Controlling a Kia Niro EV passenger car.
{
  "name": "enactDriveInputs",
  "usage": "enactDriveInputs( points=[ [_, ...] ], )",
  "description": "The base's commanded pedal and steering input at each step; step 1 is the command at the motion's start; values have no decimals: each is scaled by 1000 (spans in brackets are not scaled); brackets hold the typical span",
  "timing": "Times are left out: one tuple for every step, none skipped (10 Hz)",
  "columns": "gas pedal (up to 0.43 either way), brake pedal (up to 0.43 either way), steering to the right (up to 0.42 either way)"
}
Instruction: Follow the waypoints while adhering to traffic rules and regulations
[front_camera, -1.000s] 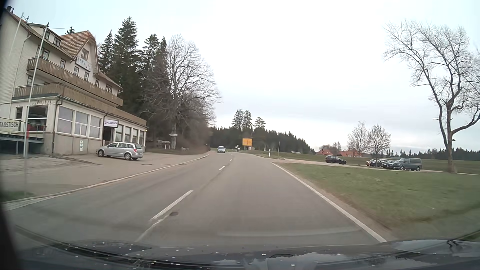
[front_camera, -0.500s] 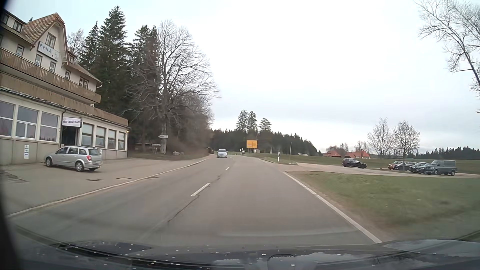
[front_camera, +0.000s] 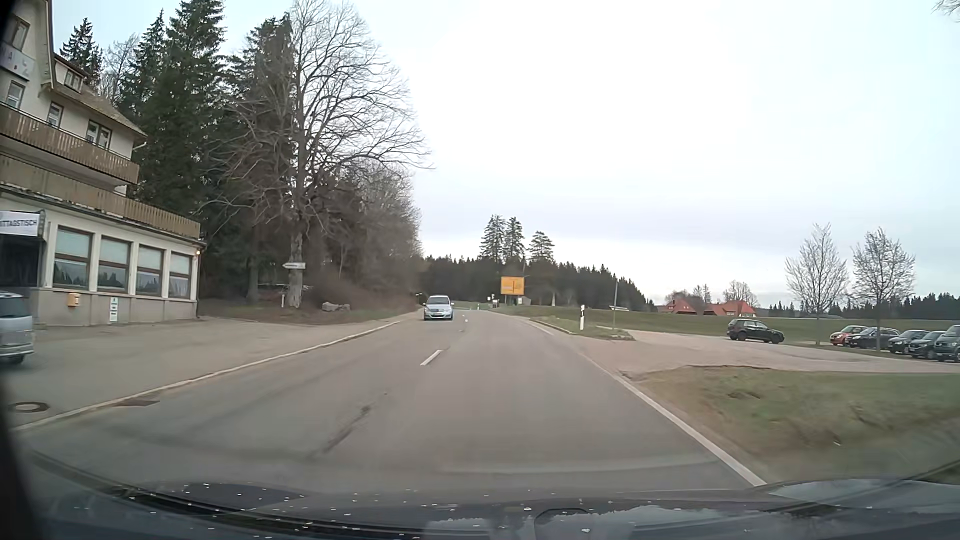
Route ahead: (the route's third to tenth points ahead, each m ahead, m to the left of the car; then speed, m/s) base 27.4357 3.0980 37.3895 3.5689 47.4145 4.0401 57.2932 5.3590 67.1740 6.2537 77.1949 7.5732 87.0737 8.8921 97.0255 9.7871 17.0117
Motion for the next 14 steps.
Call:
enactDriveInputs(
  points=[
    [197, 0, -11],
    [197, 0, -11],
    [197, 0, -11],
    [197, 0, -11],
    [197, 0, -11],
    [197, 0, -11],
    [197, 0, -11],
    [197, 0, -11],
    [197, 0, -11],
    [197, 0, -11],
    [197, 0, -11],
    [197, 0, -11],
    [197, 0, -11],
    [197, 0, -11]
  ],
)
